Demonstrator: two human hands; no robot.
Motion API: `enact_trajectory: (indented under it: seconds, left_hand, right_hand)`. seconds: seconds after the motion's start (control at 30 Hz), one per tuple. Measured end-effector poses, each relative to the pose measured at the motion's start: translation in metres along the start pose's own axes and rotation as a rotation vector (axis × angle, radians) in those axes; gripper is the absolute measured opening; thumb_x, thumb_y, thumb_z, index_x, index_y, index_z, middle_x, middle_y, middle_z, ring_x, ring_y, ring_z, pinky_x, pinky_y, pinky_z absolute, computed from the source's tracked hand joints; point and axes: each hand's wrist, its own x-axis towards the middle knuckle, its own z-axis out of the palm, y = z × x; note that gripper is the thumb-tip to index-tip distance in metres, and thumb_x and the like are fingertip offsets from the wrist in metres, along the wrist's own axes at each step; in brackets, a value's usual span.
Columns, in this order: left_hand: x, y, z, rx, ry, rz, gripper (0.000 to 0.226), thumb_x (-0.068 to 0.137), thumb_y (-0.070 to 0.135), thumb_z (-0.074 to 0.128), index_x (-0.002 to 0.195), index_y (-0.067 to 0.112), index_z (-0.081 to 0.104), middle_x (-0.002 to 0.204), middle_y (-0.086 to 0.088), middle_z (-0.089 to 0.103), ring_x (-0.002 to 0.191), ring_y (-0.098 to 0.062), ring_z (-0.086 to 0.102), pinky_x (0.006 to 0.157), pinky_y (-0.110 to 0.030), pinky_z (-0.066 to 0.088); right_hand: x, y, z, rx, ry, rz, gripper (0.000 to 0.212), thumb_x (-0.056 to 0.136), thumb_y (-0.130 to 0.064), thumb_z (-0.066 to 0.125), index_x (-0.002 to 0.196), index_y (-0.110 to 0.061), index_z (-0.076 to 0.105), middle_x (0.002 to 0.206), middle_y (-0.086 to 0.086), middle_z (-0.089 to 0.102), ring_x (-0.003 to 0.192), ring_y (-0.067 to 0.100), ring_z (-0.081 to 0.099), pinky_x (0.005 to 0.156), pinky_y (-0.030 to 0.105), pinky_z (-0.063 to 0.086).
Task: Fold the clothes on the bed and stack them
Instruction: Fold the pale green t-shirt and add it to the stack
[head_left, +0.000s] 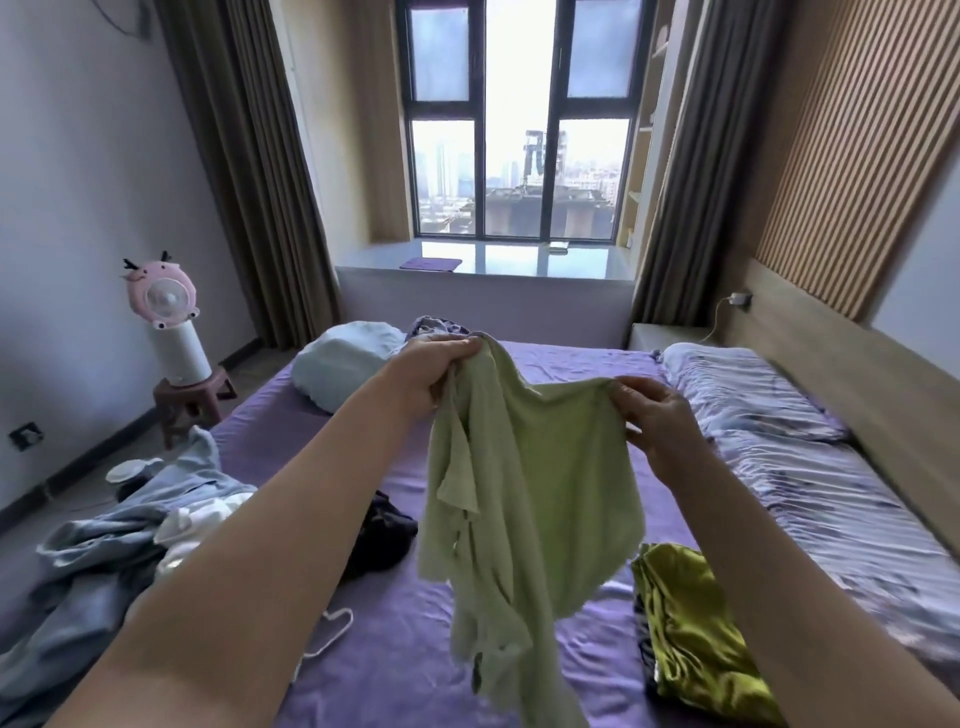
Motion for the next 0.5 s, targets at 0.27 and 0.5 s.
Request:
enact_trajectory:
  seconds: [0.27, 0.5]
  left_hand:
    - [-0.035, 0.005, 0.061, -0.159, -0.044, -0.021, 0.017, 0.098, 0.002, 0.045, 0.086, 0.006, 0.057, 0.083, -0.012, 0.053, 0.071, -0.022, 0.054, 0.064, -0.028, 0.054]
    - [-0.055, 0.007, 0.080, -0.166, -0.047, 0.085, 0.013, 0.098, 0.002, 0.047, 0.087, 0.006, 0.054, 0.075, -0.010, 0.056, 0.063, -0.018, 0.056, 0.052, -0.027, 0.053]
  right_hand:
    - [-0.029, -0.005, 0.005, -0.004, -0.149, -0.043, 0.010, 0.092, -0.016, 0.059, 0.086, -0.015, 0.067, 0.079, 0.004, 0.064, 0.071, 0.016, 0.059, 0.057, 0.021, 0.048]
    - [-0.037, -0.005, 0.022, -0.911, -0.189, -0.413, 0.012, 0.087, -0.024, 0.063, 0.081, -0.018, 0.054, 0.074, 0.001, 0.058, 0.073, 0.022, 0.055, 0.059, 0.028, 0.031]
